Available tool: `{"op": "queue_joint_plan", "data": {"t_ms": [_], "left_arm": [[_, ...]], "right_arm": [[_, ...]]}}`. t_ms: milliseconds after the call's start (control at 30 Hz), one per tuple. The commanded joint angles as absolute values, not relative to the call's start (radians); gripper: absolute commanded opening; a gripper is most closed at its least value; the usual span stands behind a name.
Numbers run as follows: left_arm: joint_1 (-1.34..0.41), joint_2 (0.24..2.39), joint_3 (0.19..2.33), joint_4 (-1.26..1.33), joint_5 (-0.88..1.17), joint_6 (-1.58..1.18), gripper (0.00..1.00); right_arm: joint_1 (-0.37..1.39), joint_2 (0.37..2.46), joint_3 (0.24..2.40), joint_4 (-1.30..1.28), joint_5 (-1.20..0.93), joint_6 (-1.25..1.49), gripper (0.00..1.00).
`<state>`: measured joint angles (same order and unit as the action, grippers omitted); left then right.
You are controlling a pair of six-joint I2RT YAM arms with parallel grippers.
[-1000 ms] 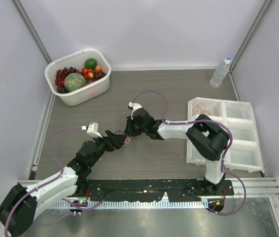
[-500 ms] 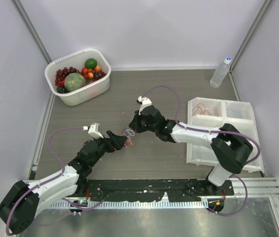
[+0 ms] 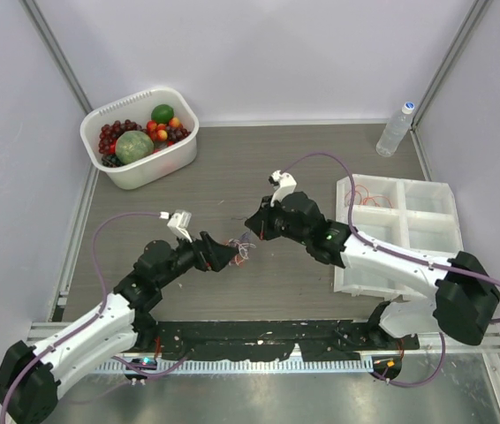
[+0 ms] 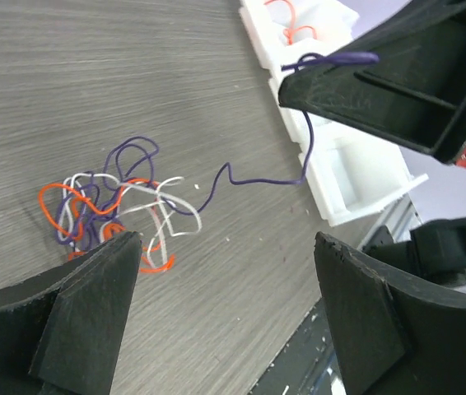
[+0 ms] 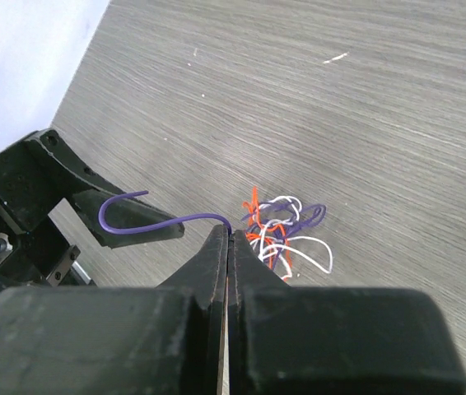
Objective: Untangle the cables
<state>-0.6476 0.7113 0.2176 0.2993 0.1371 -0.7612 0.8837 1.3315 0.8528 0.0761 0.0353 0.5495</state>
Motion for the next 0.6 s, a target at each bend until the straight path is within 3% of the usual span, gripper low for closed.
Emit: {"op": "queue_joint_plan", "data": {"t_ms": [0, 167, 367, 567], "left_arm": [[-0.644, 0.646, 0.284, 0.224, 0.255, -0.672, 0.92], [-0.646, 0.702, 0.302, 0.368, 0.313, -0.607, 0.92], [-0.690, 0.929, 0.337, 0.662, 0.368, -0.629, 0.88], [-0.727, 1.141, 0.417, 0.718, 0.178, -0.591, 0.78]], "right_arm": [[0.890, 1.232, 0.865, 0.071, 0.049, 0.571, 0.01], [0.888, 1.174, 0.868, 0.101, 0.028, 0.647, 0.01], [0.888, 1.128, 0.873, 0.187, -0.060, 0.739, 0.01], [0.890, 1.095, 0.907, 0.229, -0.118, 0.805, 0.01]]}}
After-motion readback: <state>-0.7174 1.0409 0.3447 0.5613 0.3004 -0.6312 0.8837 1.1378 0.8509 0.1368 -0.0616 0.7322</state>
